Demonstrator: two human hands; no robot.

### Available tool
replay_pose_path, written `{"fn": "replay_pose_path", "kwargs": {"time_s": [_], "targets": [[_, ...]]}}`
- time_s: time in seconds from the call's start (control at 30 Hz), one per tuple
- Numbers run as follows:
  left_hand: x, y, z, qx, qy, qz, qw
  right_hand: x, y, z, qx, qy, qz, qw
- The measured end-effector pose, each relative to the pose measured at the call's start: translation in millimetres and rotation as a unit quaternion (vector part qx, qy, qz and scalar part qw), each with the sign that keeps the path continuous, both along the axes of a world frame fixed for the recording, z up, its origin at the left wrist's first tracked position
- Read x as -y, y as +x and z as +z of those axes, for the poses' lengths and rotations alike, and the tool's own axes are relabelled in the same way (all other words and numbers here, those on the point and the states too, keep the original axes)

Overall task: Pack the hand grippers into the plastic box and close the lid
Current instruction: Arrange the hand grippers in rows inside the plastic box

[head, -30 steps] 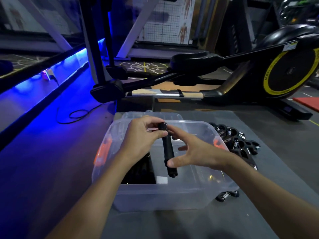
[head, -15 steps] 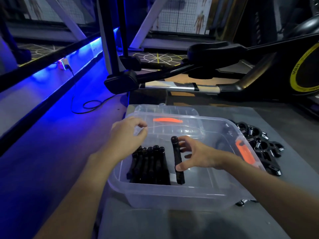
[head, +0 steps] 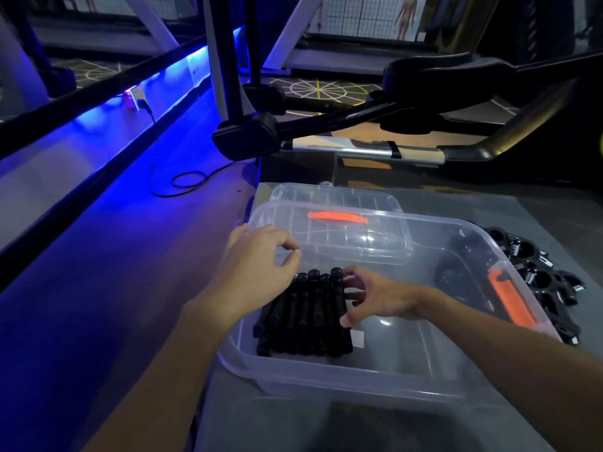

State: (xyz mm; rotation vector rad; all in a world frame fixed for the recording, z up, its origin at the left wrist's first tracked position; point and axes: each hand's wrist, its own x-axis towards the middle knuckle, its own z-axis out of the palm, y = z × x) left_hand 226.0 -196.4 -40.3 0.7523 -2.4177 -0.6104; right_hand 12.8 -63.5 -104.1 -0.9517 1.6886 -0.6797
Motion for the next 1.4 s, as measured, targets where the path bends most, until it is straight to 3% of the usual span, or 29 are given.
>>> {"fn": "replay_pose_path", "kwargs": {"time_s": [0.23,0.4,0.57,0.73,0.93,1.2,1.4], "targets": [[-1,0,0,-0.003,0.020,0.000,1.000,-2,-4,-12,0.089,0.002,-0.017,0.996],[-6,3,4,0.001,0.010,-0.006,1.000,-6,-4,-24,0.083,0.017,-0.003,0.996],[-9,5,5,-0.002,0.014,-0.008,1.000,1,-6,-33,0.072,-0.050,-0.132,0.987],[-5,5,4,-0.012,0.027,-0.012,1.000,1,-10,-32,0.074,0.016,-0.024,0.997],[-5,5,4,-0.009,0.028,-0.012,0.999,1,0,-26,0.011,0.061,0.062,0.996],[-9,4,6,-0.001,0.018,-0.010,1.000,-5,3,-15,-0.084,0.043,0.058,0.994],[-40,-26,19,-0.010,0.029,-0.050,0.998,-21,-5,47,-0.149,-0.011,-0.003,0.989]]}}
